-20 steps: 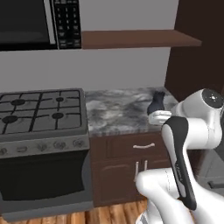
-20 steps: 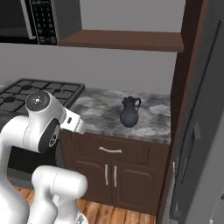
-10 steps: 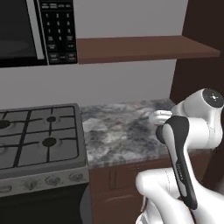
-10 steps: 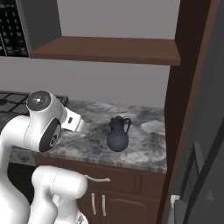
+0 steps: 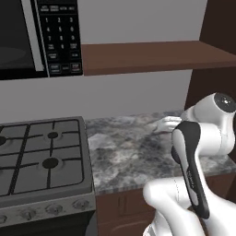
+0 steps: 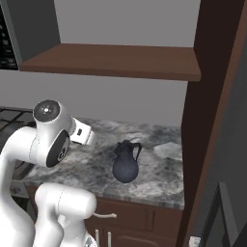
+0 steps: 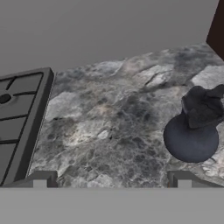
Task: Move the tacos and bottled water from the second highest shelf to the top shelf to make space. Then, place the pitcher from the counter on the cleared second highest shelf.
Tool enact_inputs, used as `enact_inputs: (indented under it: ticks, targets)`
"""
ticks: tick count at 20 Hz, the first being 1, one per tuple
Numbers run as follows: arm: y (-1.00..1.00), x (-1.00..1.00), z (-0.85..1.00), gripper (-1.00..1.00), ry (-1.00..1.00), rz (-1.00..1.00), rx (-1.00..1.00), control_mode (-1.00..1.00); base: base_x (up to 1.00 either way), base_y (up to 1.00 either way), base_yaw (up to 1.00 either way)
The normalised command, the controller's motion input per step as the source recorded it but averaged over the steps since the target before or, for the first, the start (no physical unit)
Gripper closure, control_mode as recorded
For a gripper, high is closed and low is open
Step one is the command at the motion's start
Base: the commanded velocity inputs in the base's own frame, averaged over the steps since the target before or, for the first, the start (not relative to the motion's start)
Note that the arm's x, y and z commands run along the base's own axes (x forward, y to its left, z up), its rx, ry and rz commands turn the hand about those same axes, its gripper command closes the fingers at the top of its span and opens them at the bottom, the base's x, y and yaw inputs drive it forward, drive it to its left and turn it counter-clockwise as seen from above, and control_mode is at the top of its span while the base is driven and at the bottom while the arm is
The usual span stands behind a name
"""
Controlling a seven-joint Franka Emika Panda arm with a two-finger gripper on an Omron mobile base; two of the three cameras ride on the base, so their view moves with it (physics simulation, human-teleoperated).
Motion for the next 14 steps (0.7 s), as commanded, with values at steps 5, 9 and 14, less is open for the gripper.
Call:
enact_inputs:
  ticks: [5, 9, 14]
  targets:
    - [-0.03, 0.0, -0.01, -1.0, 0.0, 0.01, 0.0, -1.0, 0.0, 0.0, 0.0]
    - [-0.02, -0.08, -0.01, -1.0, 0.0, 0.09, -0.17, -1.0, 0.0, 0.0, 0.0]
    - [-0.16, -0.1, 0.0, -1.0, 0.0, 0.21, -0.22, -1.0, 0.0, 0.0, 0.0]
